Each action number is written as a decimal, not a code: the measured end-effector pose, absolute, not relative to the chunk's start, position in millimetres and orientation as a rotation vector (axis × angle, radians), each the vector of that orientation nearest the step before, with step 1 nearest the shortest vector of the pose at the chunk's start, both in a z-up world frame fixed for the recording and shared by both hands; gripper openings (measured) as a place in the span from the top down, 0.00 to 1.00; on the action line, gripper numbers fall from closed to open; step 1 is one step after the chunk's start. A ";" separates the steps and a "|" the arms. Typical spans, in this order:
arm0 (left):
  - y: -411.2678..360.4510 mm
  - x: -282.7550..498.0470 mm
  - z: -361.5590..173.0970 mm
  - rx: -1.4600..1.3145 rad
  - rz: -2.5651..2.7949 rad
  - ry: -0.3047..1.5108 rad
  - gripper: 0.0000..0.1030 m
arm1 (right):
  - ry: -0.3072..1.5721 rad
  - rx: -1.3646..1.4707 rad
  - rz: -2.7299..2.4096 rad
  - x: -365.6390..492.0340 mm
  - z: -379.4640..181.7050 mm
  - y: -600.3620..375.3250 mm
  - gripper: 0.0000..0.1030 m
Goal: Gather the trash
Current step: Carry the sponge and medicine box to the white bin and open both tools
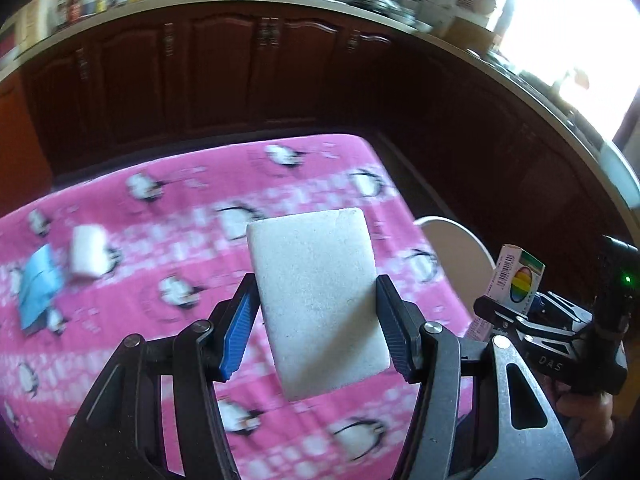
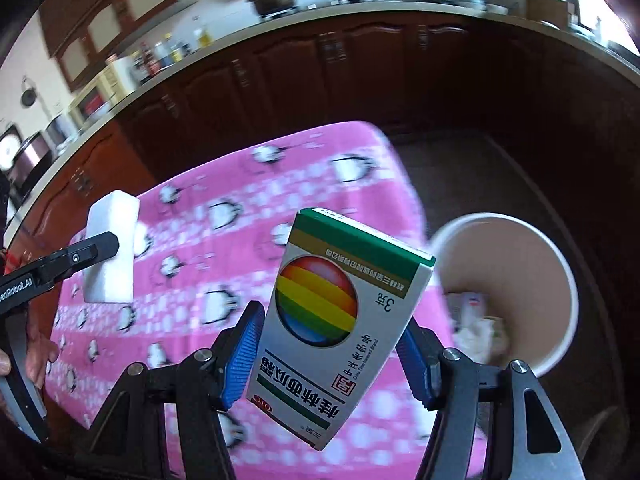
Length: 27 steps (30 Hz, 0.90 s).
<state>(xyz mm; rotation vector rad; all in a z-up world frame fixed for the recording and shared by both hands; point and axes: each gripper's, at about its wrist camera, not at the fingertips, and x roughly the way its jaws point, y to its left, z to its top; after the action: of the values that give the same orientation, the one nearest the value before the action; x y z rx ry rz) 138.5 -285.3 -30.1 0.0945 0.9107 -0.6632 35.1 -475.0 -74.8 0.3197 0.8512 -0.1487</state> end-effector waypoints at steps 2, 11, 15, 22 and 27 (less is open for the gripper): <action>-311.2 133.6 -31.1 0.112 -0.701 0.910 0.45 | 0.853 0.327 -0.200 25.1 -75.3 -498.4 0.40; -412.2 124.0 -38.4 0.137 -0.839 0.921 0.45 | 0.849 0.359 -0.400 -13.4 -83.9 -585.2 0.40; -448.1 124.8 -47.0 0.109 -0.895 0.954 0.45 | 0.863 0.381 -0.453 -18.1 -93.4 -615.0 0.40; -496.5 131.9 -62.9 0.043 -0.936 1.014 0.42 | 0.876 0.429 -0.496 -16.0 -108.3 -655.2 0.40; -520.2 130.5 -74.7 0.030 -0.951 1.051 0.40 | 0.888 0.446 -0.509 -9.1 -120.8 -670.6 0.40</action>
<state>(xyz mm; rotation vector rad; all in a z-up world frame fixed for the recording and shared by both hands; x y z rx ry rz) 130.5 -520.2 -74.7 0.0297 1.0506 -0.9507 -9.1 -670.6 -120.8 0.4458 0.8877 -0.5092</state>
